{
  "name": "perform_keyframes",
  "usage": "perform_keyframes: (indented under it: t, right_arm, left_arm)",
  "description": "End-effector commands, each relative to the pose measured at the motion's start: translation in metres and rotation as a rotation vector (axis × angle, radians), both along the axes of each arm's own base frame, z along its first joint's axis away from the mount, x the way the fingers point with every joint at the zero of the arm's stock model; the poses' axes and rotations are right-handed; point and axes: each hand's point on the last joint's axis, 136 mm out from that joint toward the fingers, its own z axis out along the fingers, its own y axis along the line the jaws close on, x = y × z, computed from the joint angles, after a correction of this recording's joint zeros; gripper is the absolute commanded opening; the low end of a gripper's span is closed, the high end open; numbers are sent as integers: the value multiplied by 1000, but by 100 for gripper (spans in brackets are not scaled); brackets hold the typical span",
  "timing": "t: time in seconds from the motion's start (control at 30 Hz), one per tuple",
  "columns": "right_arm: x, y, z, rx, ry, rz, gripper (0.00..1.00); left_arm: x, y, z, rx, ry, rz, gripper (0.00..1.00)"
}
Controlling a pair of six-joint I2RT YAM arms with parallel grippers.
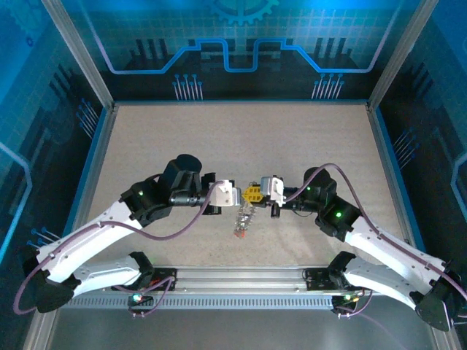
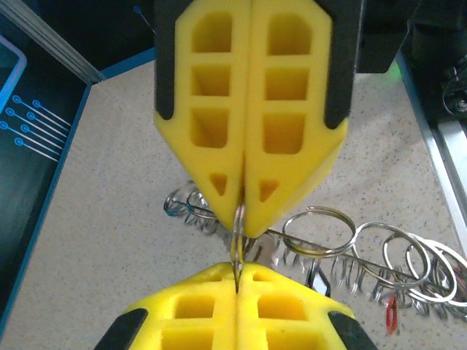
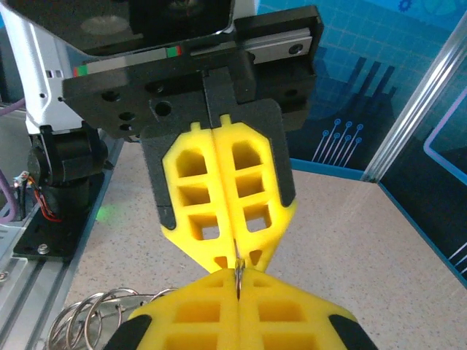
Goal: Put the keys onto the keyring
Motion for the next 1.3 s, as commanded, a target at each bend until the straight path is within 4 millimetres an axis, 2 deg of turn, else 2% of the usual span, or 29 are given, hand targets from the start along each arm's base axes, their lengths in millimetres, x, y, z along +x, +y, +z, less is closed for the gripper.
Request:
perform_keyframes:
  t: [0.0,0.17,0.2,0.27,0.47,0.57,0.6,0.7,1.0,1.13,1.27]
  right_arm:
    - [-6,0,30,83,-61,32,0]
    - [-3,-3,40,123,-57,6,0]
    - [-2,-4,46,147,-74,2,0]
    - [-3,-4,46,152,-70,2,0]
    - [-2,-4,34,126,-56,3,0]
    - [-4,-3,30,109,-69,14,0]
    - [-4,-3,23,88,-53,16,0]
    - [-4,-3,20,80,-54,17,0]
    - [-6,-4,22,90,-53,22,0]
    - [-6,-5,23,87,-56,15,0]
    - [-7,-6,24,90,-58,13,0]
  left_arm:
    - [6,-1,6,-24,-47,17,0]
    - [7,0,-5,-6,-36,25,0]
    - [5,-2,-5,-13,-25,14,5]
    - [1,-4,-4,-31,-8,-5,16]
    - [5,-5,22,-151,-43,31,25]
    - [5,-1,34,-193,-64,43,26]
    - [4,0,37,-197,-69,41,26]
    - [2,1,41,-206,-67,44,25]
    - [0,-3,34,-215,-22,26,22]
    - [-2,-5,34,-220,-11,13,33]
    - [-5,-4,36,-226,-9,3,34]
